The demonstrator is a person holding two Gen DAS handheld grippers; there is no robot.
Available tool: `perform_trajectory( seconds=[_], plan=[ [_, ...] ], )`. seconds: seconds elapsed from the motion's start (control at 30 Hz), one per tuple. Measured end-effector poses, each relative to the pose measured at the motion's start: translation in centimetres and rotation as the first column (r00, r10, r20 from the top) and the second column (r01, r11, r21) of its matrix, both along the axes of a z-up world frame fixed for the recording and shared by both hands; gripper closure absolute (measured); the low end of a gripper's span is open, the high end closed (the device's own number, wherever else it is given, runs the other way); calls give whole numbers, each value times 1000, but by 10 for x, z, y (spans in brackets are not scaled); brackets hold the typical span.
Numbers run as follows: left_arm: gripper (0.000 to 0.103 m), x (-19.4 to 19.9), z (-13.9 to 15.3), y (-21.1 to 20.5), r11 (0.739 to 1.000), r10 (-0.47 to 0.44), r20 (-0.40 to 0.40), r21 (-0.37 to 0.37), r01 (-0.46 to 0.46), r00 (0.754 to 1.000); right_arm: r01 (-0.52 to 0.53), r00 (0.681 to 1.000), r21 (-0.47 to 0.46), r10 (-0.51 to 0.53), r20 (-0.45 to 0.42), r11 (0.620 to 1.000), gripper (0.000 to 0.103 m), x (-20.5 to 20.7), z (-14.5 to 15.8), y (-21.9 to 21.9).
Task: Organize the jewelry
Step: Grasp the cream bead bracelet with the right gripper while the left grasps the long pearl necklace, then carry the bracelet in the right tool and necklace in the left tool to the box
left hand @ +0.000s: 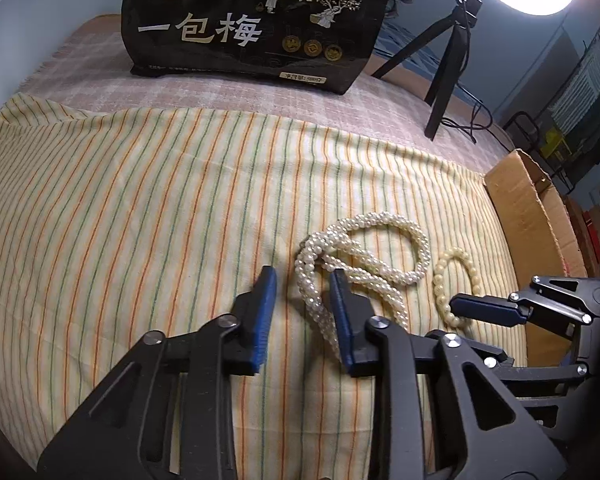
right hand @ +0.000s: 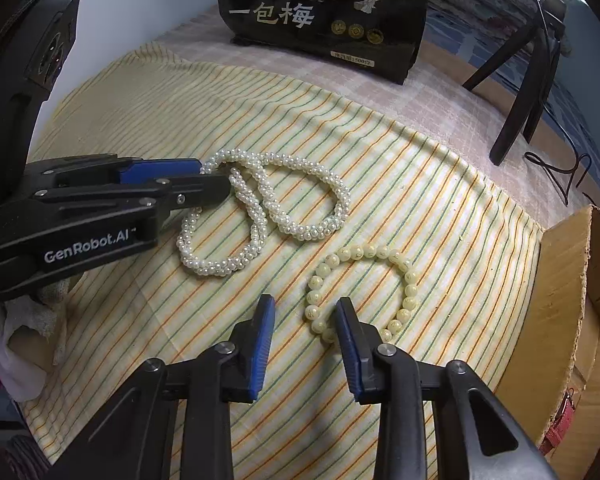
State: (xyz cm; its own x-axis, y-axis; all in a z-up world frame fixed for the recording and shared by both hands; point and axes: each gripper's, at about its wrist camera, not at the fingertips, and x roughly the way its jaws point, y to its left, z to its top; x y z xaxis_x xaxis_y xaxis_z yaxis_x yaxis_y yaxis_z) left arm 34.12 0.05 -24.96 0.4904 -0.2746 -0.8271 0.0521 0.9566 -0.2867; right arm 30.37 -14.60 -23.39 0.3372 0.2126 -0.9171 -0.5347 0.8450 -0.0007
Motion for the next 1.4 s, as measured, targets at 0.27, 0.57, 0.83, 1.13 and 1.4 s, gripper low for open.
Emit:
perform_trajectory(
  seconds=[0.27, 0.57, 0.83, 1.13, 1.4],
  plan=[
    [95, 1, -2, 3, 1000, 16, 10, -1, -16, 1000, 7, 1000, -17, -6, 20, 1000, 88, 0, -1, 4],
    [97, -10, 8, 6, 1000, 21, 27, -19, -20, 999, 40, 999, 25, -40, 11, 999, 98, -5, 3, -3],
    [97, -32, 34, 9, 1000, 12, 77, -19, -11, 997, 71, 997, 112, -71, -4, 991, 98, -25, 15, -15],
    [97, -56, 67, 16, 999, 5, 107, -44, 0, 994, 97, 994, 187, -106, 36, 978, 98, -58, 47, -27],
    [97, -76, 103, 31, 995, 30, 129, -99, -17, 991, 108, 987, 227, -131, 93, 968, 98, -90, 85, -47]
  ],
)
